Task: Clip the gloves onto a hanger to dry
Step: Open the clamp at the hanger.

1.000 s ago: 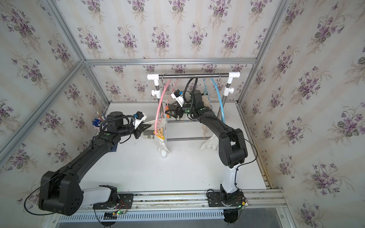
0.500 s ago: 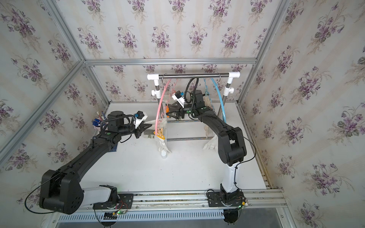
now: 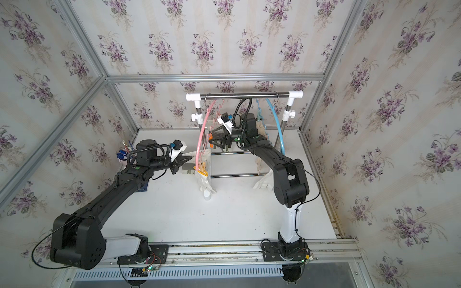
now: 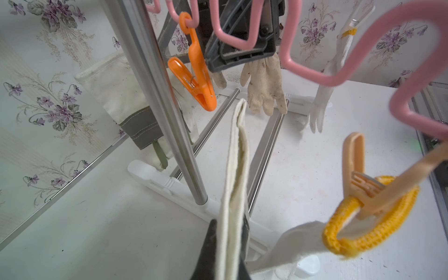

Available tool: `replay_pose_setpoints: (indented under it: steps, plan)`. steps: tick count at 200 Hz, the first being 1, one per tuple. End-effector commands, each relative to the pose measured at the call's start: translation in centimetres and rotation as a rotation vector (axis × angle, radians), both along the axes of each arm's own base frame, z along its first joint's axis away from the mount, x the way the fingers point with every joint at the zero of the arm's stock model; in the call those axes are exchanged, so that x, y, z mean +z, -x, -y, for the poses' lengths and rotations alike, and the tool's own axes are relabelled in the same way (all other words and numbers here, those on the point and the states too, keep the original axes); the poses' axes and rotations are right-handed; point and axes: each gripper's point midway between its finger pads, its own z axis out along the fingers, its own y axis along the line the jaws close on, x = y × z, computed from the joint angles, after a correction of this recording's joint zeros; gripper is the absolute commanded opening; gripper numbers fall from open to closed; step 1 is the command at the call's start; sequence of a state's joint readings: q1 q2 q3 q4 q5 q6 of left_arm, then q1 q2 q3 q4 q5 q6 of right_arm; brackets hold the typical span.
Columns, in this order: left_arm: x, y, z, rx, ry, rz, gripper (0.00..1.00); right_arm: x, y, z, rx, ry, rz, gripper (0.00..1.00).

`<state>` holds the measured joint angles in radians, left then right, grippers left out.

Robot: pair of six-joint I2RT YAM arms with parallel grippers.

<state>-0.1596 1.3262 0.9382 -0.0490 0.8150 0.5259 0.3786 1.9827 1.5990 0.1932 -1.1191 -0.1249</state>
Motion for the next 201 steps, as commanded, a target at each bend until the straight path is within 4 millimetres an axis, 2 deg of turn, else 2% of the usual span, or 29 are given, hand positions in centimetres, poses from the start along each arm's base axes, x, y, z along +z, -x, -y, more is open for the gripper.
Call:
replay_pose_setpoints:
  steps: [1, 56, 88, 201]
  plan:
    - [0.52, 0.15, 0.29, -0.023, 0.006, 0.013, 0.0, 0.61, -0.06, -0.23, 0.026, -0.021, 0.019, 0.76]
    - [0.5, 0.07, 0.27, -0.023, 0.001, 0.009, 0.0, -0.23, -0.11, -0.36, 0.047, -0.019, 0.001, 0.76]
    - [0.52, 0.01, 0.3, -0.024, 0.0, 0.006, 0.0, 0.14, 0.14, -0.37, 0.065, -0.028, 0.013, 0.74]
    - [0.36, -0.12, 0.3, -0.02, -0.004, 0.001, 0.0, 0.13, 0.34, -0.49, 0.099, -0.034, -0.009, 0.53]
